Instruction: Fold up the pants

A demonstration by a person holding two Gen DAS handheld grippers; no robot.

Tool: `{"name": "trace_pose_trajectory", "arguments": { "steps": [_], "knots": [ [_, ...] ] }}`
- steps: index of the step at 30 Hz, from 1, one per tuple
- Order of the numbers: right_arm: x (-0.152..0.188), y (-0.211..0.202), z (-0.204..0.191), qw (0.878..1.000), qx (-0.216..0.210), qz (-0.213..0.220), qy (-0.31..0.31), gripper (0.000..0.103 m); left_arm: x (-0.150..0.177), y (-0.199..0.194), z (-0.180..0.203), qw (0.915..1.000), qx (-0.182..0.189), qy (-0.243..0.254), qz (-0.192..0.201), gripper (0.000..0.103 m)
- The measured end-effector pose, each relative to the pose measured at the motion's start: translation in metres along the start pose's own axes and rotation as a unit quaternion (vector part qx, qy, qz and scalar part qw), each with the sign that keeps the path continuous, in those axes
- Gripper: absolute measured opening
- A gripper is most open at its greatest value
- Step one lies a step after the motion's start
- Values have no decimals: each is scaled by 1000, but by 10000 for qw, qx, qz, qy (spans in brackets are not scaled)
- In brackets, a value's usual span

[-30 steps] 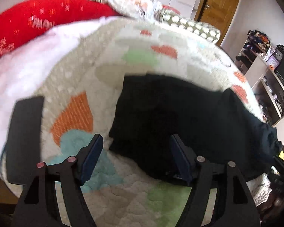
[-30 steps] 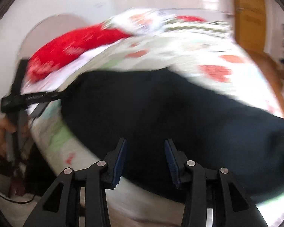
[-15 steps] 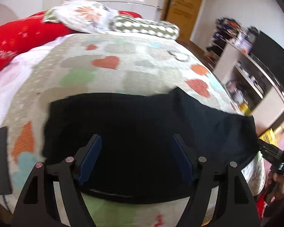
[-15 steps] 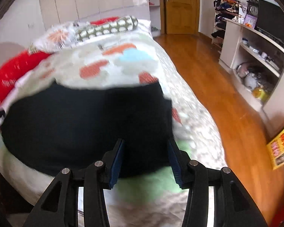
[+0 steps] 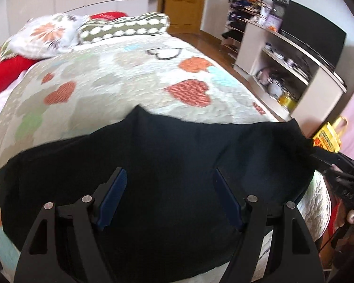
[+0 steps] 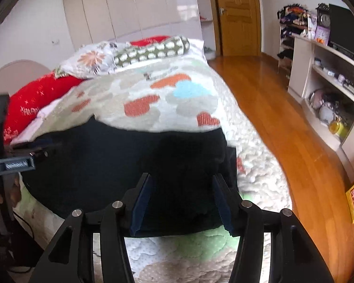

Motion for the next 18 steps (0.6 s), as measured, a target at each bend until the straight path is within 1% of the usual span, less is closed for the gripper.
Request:
{"name": "trace_pose_trajectory", "arguments": {
  "steps": [2,4,6,8,9,13,15,18],
  "knots": [
    [10,4,11,9997,111,-157,118,55,-3,5,10,9999,83,81,-23,75],
    [17,2,21,9994,186,-210,195,55,-6,12,20,9997,191,132,-59,75],
    [18,-9,29,9991,54,-105,400,58,-9,19,31,9993,316,189,-107,75],
    [19,-23,36,9982,-71,-9,599,65,-12,29,44,9983,494,268,-156,76],
    [20,-27,38,9980,-71,6,633,66,-14,33,51,9976,592,304,-185,78],
    [30,-35,49,9968,-43,-74,793,67,-21,55,83,9927,1080,407,-352,80],
    [33,-34,51,9961,-52,-111,870,67,-23,68,101,9892,1283,539,-452,80],
    [36,-29,50,9953,-145,-135,946,67,-23,82,120,9846,1486,709,-594,80]
  ]
}}
Point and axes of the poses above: each gripper's, at about its wrist camera, not at the fingertips, and y roughly the way its jaws point, z to its right, x to its underside, the point moved 6 cm from there along y, roughly the way its jaws point, and after that the axes turned 13 degrees about z, right-handed, at the moved point
